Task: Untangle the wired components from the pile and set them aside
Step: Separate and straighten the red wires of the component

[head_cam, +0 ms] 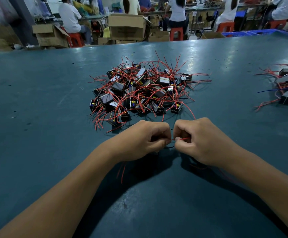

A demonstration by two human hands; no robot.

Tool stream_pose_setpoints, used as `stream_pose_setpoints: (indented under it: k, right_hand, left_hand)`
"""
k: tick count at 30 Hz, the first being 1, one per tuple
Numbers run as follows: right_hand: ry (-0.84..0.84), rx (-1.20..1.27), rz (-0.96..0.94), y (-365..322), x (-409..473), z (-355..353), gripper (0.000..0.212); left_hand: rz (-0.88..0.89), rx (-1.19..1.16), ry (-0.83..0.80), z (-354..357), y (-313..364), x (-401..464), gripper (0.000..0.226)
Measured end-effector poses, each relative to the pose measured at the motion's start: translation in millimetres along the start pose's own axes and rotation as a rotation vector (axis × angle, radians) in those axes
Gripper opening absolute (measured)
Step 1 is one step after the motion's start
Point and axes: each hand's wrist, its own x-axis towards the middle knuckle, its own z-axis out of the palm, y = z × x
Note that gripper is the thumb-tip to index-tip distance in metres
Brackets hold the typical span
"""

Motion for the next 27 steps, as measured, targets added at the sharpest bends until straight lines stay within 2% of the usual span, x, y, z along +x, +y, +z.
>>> stream_pose_setpoints:
  k: [3,10,13,17,22,27]
  right_hand:
    - [-0.013,0.0,0.006,-3,-1,-1,0.008]
    - [-0.02,0.021,0.025,-4,-2,-2,0.014]
    - [0.004,-0.003,0.058,3,-2,-10,0.008]
    - [0.1,0.121,0.089,5,1,-16,0.015]
    - [0.049,0.178,0.145,8,3,-6,0.01]
    - [-0.007,0.381,0.214,13,5,-8,0.01]
  left_hand:
    - [0.012,0.003,-0.025,-2,1,0,0.006]
    - [0.008,-0.023,-0.071,-3,1,1,0.009]
    - [-0.021,-0.043,-0.085,-7,-2,-2,0.012]
    - [-0.071,-0.108,-0.067,-13,-10,-5,0.012]
    - [-0.075,-0.136,-0.052,-8,-12,-2,0.009]
    - [-0.089,-0.172,-0.053,-9,-14,-3,0.009]
